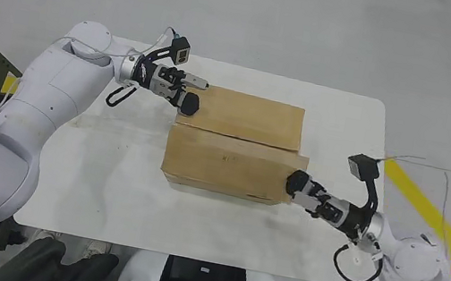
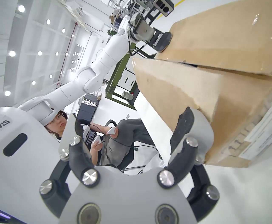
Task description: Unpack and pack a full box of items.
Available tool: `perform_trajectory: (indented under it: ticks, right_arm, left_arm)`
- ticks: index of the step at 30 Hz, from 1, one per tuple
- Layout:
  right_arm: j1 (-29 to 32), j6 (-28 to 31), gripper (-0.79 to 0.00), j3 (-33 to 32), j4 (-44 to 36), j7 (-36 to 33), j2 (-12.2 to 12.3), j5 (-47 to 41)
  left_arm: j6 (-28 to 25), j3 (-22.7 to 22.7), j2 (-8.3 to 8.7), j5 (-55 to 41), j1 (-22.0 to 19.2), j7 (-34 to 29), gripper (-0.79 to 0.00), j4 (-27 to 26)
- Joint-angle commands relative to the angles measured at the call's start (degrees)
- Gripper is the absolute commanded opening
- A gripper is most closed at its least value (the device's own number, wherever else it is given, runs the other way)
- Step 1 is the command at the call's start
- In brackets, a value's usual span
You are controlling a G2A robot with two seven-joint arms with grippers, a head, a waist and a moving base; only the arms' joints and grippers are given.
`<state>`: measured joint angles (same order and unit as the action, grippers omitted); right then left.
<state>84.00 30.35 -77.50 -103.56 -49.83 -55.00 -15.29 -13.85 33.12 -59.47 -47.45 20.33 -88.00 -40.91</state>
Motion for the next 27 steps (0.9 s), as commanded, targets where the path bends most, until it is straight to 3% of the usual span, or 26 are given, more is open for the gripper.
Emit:
perform_trajectory:
  ticks: [1,27]
  right_arm:
    - [-1.83,-0.60,0.000,0.66,1.08,0.09,-0.15,-0.31]
    - [-20.50,-14.22,0.000,9.29,15.79,-5.62,-2.32,-5.63]
  left_arm:
    - [0.00,0.00,0.00,0.00,0.00,0.00,0.000,0.00]
    - [0.00,0.00,0.00,0.00,0.00,0.00,0.000,0.00]
